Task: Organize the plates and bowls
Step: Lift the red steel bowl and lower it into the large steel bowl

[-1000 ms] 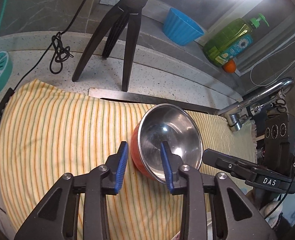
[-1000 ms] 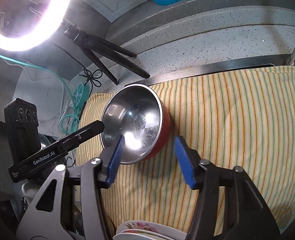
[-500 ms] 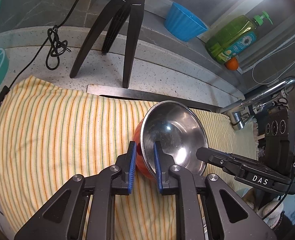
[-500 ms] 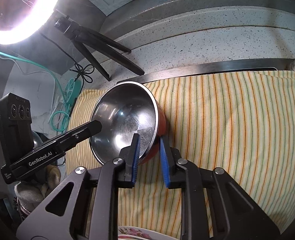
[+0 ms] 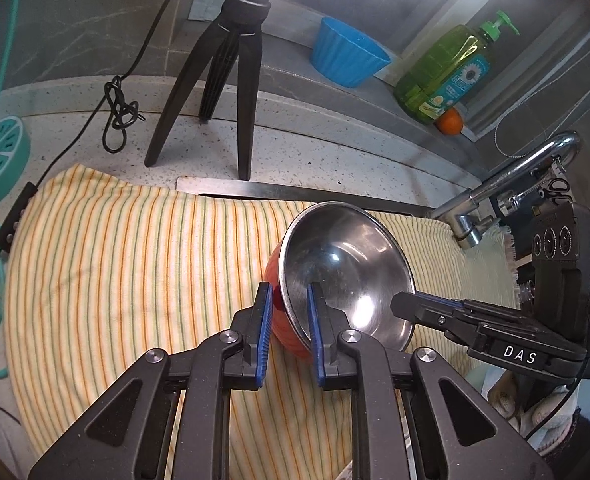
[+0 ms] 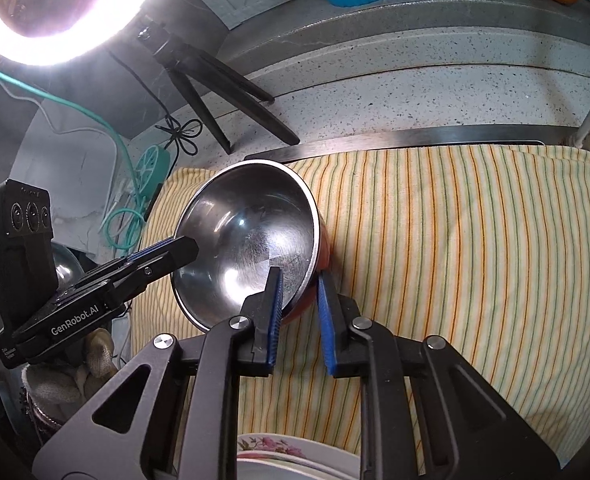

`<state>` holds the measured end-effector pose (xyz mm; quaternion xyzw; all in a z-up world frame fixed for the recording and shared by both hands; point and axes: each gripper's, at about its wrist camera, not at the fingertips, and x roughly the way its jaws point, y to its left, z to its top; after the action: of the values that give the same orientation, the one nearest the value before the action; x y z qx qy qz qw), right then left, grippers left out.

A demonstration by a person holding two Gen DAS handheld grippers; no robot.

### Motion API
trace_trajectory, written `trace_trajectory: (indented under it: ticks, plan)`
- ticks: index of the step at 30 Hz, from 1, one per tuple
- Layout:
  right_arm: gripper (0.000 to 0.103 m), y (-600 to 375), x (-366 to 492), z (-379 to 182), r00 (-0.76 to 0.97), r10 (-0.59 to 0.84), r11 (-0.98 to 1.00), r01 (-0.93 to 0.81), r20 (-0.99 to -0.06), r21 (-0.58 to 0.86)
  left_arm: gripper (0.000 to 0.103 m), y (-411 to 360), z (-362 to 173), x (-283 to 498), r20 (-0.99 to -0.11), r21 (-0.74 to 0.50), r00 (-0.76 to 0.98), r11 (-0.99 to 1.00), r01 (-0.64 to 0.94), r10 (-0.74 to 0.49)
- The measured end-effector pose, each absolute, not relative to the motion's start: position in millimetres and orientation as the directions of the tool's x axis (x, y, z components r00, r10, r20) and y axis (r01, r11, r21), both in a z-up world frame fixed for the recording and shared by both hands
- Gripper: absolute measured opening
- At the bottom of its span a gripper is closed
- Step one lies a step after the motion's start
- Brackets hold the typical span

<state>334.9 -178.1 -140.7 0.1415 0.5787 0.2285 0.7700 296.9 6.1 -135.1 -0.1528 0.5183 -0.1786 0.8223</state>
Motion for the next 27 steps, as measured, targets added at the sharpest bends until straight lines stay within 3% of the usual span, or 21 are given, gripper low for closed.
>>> trace_trajectory:
  ticks: [27]
  plan:
    - [0.018, -160.4, 228.0, -63.3, 0.258, 0.577, 0.801, -0.366, -0.775, 0.475, 0.015, 38.8, -74.9, 170.4, -0.717, -0.452, 0.544, 0.885, 0.115, -0.437]
